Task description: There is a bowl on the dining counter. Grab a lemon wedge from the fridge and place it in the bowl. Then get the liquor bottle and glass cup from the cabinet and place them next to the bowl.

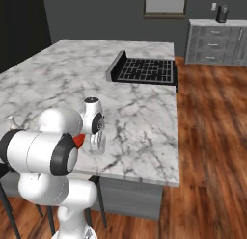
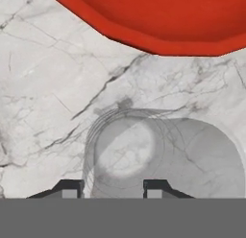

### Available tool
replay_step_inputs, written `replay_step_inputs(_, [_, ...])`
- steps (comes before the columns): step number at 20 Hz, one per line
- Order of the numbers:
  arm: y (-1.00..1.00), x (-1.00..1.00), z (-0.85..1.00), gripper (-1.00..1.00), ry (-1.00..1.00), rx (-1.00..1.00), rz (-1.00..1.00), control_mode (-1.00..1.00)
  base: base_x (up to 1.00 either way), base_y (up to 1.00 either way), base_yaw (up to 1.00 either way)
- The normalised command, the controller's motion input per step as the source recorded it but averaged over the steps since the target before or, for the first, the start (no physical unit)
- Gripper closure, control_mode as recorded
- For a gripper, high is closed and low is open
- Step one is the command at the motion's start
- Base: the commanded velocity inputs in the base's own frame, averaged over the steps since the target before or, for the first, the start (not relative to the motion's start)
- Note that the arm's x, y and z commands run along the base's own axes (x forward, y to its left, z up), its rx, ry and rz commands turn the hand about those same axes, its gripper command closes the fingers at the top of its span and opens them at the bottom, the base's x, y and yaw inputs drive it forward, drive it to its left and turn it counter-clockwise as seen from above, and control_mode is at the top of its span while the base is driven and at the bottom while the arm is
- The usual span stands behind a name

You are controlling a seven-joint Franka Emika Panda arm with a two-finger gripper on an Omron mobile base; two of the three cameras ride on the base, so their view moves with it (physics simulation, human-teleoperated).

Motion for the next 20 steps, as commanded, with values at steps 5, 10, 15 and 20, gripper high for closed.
replay_step_inputs(5, [0.00, -0.03, -0.01, -1.00, -0.09, 0.00, -0.03, -1.00, 0.00, 0.00, 0.00])
replay_step_inputs(10, [0.00, -0.32, 0.24, -1.00, -0.12, 0.00, -0.08, -1.00, 0.00, 0.00, 0.00])
replay_step_inputs(15, [0.00, -0.28, 0.51, -1.00, -0.14, 0.00, -0.10, -1.00, 0.00, 0.00, 0.00])
replay_step_inputs(20, [-0.02, -0.34, 0.69, -1.00, -0.17, 0.00, -0.09, -1.00, 0.00, 0.00, 0.00])
